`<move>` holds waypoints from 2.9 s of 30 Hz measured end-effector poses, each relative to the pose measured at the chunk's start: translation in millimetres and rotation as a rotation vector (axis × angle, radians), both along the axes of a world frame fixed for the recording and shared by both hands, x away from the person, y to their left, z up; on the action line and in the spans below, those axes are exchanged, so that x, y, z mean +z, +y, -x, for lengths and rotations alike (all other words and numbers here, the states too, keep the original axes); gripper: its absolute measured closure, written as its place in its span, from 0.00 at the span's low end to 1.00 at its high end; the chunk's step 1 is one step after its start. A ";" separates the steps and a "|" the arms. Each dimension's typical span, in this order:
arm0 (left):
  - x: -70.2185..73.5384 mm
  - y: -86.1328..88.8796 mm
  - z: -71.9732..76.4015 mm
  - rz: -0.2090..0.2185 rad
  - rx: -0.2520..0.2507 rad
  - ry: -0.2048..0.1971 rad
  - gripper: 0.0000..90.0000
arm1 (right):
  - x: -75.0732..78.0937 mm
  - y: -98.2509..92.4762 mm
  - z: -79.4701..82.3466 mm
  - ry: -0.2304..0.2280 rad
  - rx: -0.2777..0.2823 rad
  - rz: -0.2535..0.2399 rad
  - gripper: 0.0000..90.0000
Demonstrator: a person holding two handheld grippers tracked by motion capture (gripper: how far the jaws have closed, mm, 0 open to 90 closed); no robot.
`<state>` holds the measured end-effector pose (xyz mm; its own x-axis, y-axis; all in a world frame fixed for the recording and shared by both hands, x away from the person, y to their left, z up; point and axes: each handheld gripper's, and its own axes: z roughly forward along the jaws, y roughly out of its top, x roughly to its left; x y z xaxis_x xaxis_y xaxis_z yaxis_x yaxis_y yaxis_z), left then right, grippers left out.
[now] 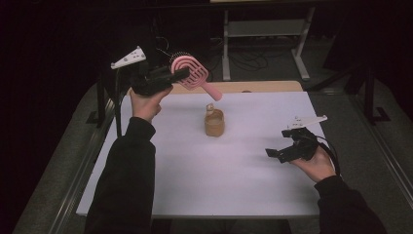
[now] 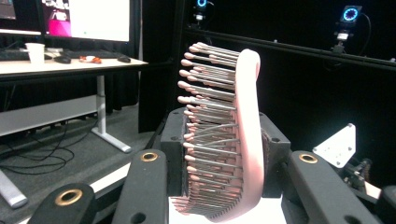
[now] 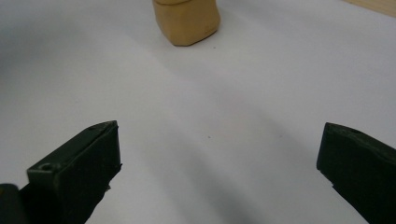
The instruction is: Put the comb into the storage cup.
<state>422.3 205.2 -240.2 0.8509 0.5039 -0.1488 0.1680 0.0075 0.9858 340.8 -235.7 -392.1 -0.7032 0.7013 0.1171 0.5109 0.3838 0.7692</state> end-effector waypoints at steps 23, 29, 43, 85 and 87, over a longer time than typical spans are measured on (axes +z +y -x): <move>-26.6 -10.3 -10.3 -0.070 0.003 0.046 0.70 | -15.9 -27.9 16.0 -0.029 -0.060 -0.035 0.00; -31.1 -15.3 -10.6 -0.094 -0.004 0.055 0.70 | -16.7 -30.0 17.0 -0.032 -0.064 -0.041 0.00; -47.4 -21.8 -10.1 -0.148 0.009 0.081 0.70 | -15.2 -27.8 20.3 -0.044 -0.042 -0.060 0.00; -84.8 -30.0 -20.5 -0.153 0.018 0.129 0.70 | -18.8 -26.7 18.3 -0.016 -0.031 -0.068 0.00; -86.8 -30.5 -20.7 -0.147 0.021 0.131 0.70 | -20.0 -25.4 17.9 -0.009 -0.027 -0.065 0.00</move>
<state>442.9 174.8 -327.0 0.8181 0.5459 -0.1807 0.2960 -0.1304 0.9462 323.0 -261.2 -412.1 -0.6852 0.7113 0.1564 0.5132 0.3191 0.7967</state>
